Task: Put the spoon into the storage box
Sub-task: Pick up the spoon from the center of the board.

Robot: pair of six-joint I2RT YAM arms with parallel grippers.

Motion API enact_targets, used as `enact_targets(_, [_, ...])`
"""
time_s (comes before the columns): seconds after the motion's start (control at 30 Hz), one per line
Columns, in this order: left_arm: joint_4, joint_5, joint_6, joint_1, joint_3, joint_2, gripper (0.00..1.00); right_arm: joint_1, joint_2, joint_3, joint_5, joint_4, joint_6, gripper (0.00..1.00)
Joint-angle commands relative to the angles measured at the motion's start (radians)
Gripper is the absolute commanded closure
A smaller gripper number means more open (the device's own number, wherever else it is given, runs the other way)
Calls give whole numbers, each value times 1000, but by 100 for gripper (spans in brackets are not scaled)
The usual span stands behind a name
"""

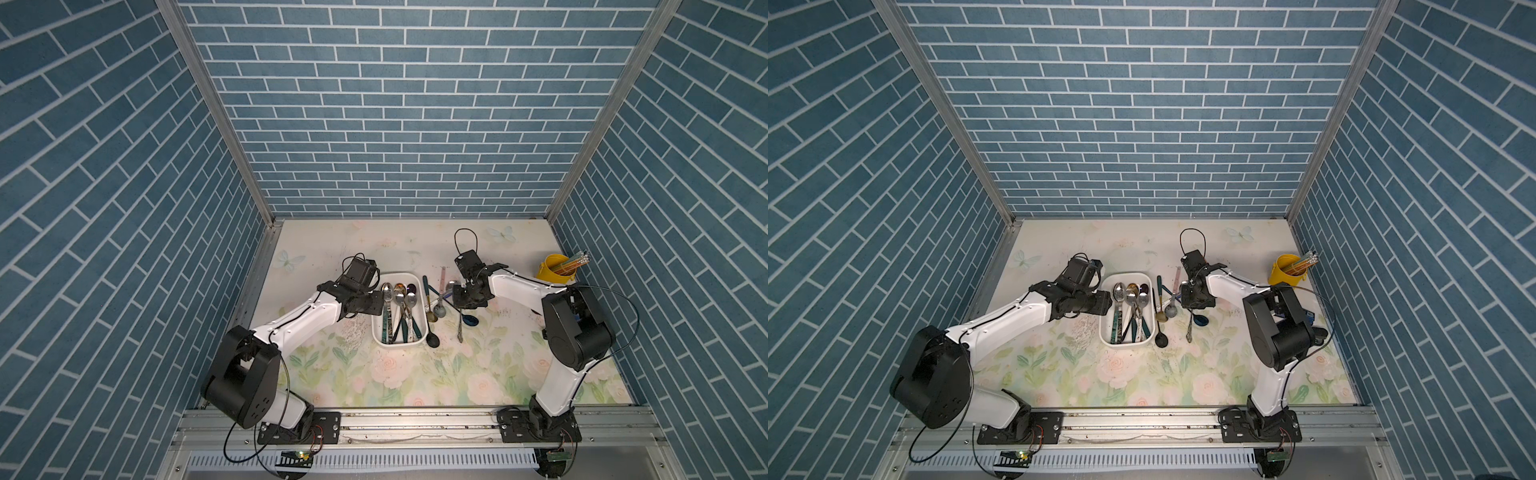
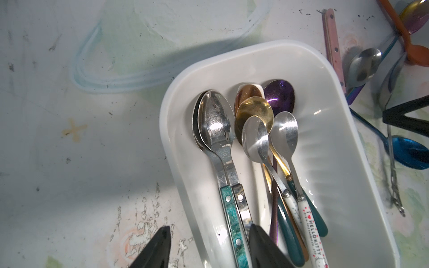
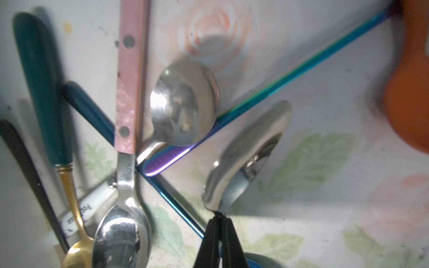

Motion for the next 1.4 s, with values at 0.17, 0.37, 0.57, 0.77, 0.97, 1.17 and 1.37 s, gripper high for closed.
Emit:
enact_targets(0.17, [12,-11,-5,-2,-25,-28,40,4,-20,14,15,-48,-36,98])
enact_targets(0.37, [15,-5,-3,-1,-24,-18,40,4,-9,-9,10,-31,-39,99])
enact_targets(0.57, [16,-8,-3,0,-33,-23,40,5,-10,-24,8,-19,-36,99])
enact_targets(0.77, [32,23,-11,26,-42,-27,39,5,-56,-13,8,-41,-36,99])
enact_targets(0.97, [65,79,-20,83,-78,-36,39,15,-112,-10,2,-83,-48,100])
enact_targets(1.17, [86,107,-31,110,-104,-24,39,27,-124,-30,-1,-85,-48,100])
enact_targets(1.37, [90,104,-29,112,-122,-30,39,27,-113,-71,-10,-33,-44,100])
